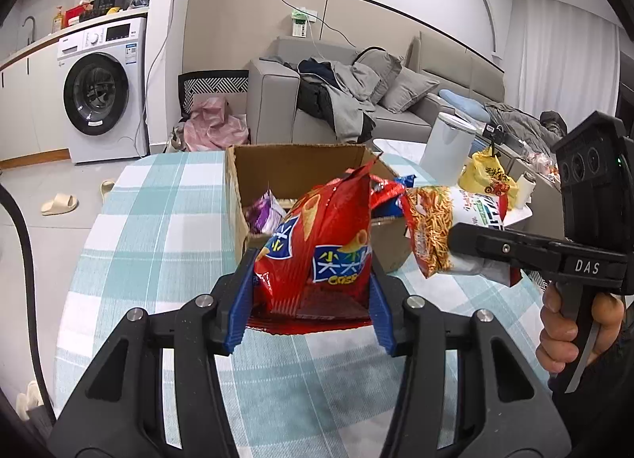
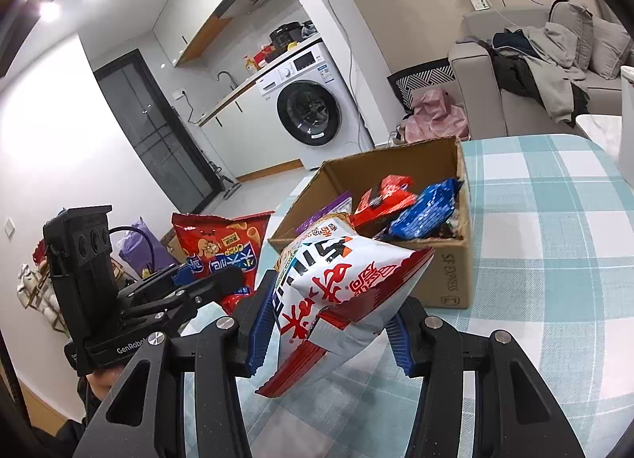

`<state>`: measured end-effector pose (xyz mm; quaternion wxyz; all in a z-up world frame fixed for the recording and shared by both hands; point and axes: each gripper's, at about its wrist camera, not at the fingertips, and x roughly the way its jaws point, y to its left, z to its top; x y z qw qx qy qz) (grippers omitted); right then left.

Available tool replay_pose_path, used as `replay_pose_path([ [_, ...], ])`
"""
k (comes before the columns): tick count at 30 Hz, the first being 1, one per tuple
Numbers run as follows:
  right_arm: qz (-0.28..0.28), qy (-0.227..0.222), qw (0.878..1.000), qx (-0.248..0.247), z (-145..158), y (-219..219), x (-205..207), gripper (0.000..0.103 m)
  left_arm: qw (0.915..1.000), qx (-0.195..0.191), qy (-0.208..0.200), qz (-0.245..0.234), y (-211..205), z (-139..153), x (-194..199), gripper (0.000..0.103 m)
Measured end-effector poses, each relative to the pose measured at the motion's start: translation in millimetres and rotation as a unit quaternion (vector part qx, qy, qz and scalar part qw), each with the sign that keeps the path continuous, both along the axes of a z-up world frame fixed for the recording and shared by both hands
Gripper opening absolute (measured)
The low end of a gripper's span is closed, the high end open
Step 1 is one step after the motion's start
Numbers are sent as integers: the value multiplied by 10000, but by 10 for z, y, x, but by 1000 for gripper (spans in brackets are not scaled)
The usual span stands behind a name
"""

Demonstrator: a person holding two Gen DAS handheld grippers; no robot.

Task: Organize snacks
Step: 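Carry the cracker pack over the box with the left gripper while the right carries the noodle bag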

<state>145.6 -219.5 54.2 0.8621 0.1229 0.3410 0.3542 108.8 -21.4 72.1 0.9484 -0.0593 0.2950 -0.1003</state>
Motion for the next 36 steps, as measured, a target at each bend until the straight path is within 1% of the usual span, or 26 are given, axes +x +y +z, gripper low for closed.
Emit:
replay_pose_path([
  [6,-117,-74,9999,28,119,-24,2,50,10000,-23,-61,69,4,77,134,48],
  [13,-250,-163,9996,-22,246,2,114,50,9998,-98,-71,176,44,157,312,48],
  [21,-391,-138,9991,-59,326,62,287,50,9996,-10,-101,260,38,209,531,48],
  [23,-420,-131,9990,-81,329,87,347,50,9995,47,-110,289,24,202,600,48],
  [29,-524,-100,9984,-180,355,175,522,50,9994,9,-57,349,11,152,815,48],
  [36,-643,2,9977,-218,309,253,699,50,9990,13,34,435,7,18,1067,48],
])
